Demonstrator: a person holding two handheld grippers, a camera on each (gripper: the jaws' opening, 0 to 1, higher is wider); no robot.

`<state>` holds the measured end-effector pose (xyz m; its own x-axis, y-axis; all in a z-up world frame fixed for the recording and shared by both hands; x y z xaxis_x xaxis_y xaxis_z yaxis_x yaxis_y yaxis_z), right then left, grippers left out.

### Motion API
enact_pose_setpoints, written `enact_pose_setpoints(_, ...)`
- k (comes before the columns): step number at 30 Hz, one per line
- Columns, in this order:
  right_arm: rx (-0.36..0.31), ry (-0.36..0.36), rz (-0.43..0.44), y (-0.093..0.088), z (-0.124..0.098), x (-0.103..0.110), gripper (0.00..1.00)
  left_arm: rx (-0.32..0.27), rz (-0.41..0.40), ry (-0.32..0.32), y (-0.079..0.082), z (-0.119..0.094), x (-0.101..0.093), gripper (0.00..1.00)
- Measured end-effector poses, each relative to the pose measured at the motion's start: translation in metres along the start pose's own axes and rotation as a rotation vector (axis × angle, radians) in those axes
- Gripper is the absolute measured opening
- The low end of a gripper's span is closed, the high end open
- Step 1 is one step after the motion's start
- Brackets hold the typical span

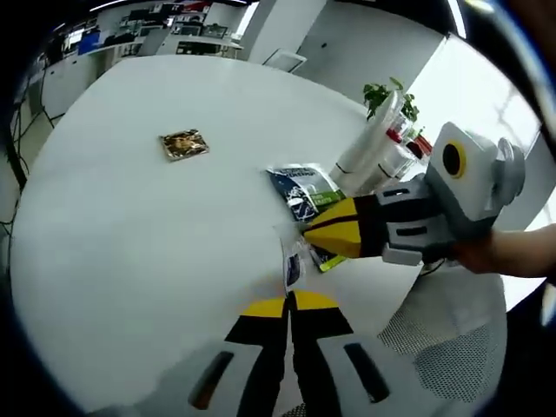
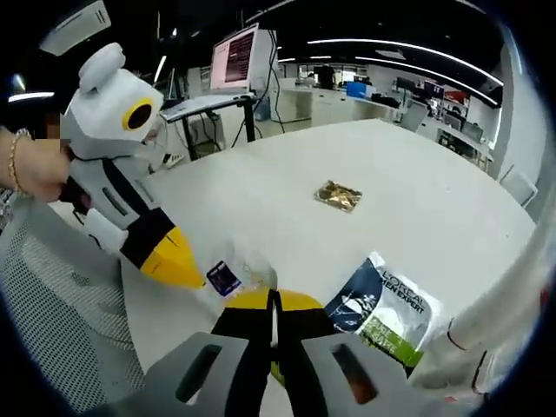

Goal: Arrange the skincare products in the storage area until every visible bottle or jar stands upright without overlapping.

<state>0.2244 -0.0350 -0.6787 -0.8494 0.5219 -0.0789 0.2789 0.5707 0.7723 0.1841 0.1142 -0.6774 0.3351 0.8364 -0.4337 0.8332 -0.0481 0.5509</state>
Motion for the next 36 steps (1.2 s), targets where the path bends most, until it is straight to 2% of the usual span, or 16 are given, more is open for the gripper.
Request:
enact_pose_setpoints(4,0.018,-0.024,-0.025,-0.002,0.011,-0.004,0.01,0.005,-0.013,-0.004,0.003,0.010,0.010,0.01)
enact_pose_setpoints(7,0.028,-0.028,-0.041,0.000,0.016,-0.007,0.01,0.006,-0.013,-0.002,0.004,0.012,0.006,0.01)
enact_pose_setpoints(12,0.054,-0.033,-0.056,-0.004,0.022,-0.009,0.01,0.009,-0.014,-0.007,0.007,0.016,0.011,0.01)
enact_pose_setpoints(17,0.085,-0.039,-0.133,-0.006,0.027,-0.008,0.02,0.017,0.034,-0.013,0.010,0.024,0.016,0.02)
enact_pose_setpoints(27,0.083,-0.050,-0.187,-0.006,0.030,-0.009,0.02,0.021,0.118,-0.008,0.009,0.025,0.020,0.02)
enact_pose_setpoints(29,0.083,-0.051,-0.202,-0.006,0.030,-0.009,0.02,0.026,0.181,0.002,0.011,0.024,0.021,0.04)
enact_pose_setpoints(30,0.085,-0.050,-0.206,-0.006,0.030,-0.008,0.01,0.056,0.249,0.021,0.012,0.023,0.021,0.05)
enact_pose_setpoints(32,0.085,-0.048,-0.210,-0.006,0.030,-0.007,0.01,0.064,0.356,0.060,0.014,0.020,0.021,0.08)
enact_pose_setpoints(33,0.083,-0.048,-0.210,-0.005,0.030,-0.007,0.01,0.056,0.383,0.065,0.016,0.019,0.021,0.10)
enact_pose_setpoints(36,0.080,-0.043,-0.221,-0.006,0.031,-0.008,0.01,-0.001,0.409,0.014,0.024,0.015,0.011,0.14)
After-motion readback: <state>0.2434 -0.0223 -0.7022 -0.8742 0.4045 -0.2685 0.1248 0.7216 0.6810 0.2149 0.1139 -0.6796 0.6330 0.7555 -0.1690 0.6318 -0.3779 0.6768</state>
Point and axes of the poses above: the point that each gripper's makers call its tool centre point, and the gripper's own axes: z roughly forward along the fingers, x roughly to its left, y roughly out of its top, the point moved 9 cm from there along -z, roughly backward along the fingers, and after that the axes turned 4 degrees about -z, right-handed, at the moved point
